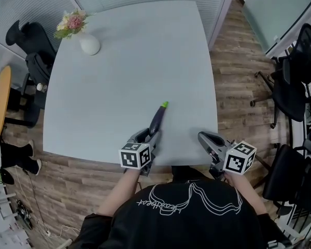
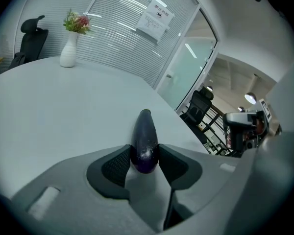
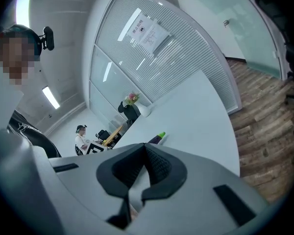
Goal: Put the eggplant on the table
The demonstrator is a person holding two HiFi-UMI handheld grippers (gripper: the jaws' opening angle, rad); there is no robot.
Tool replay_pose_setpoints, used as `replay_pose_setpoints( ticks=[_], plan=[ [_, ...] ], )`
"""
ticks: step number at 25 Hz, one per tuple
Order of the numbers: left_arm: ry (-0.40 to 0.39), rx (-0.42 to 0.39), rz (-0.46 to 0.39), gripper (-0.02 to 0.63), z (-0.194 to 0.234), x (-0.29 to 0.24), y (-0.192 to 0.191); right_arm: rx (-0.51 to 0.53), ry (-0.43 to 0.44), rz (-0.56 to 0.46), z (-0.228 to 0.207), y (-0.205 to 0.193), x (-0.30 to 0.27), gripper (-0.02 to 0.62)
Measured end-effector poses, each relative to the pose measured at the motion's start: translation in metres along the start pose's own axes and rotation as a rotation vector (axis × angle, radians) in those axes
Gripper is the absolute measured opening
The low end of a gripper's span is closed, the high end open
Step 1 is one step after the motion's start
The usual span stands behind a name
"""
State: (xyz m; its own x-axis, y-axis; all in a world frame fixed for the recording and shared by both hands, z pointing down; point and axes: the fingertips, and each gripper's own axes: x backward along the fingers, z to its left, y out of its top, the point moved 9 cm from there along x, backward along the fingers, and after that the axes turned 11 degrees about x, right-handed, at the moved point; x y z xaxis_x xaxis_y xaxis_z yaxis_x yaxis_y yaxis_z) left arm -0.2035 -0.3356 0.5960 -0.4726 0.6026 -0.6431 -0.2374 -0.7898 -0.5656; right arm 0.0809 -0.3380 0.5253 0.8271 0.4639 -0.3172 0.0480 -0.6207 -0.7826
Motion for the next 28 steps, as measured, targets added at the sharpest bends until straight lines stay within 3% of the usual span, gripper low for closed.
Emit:
replay_pose_setpoints(
  ticks=[17,28],
  plan=[
    [0.035,-0.004,0.008,0.190,0.005,-0.007,-0.003,-0.020,-0.005,0.025,0.004,-0.012,0.002,0.008],
    [0.014,-0.006,-0.032,0.264,-0.001,0.000,-0.002,0.006,0.002,0.021,0.017,-0.014,0.008,0.008]
  ],
)
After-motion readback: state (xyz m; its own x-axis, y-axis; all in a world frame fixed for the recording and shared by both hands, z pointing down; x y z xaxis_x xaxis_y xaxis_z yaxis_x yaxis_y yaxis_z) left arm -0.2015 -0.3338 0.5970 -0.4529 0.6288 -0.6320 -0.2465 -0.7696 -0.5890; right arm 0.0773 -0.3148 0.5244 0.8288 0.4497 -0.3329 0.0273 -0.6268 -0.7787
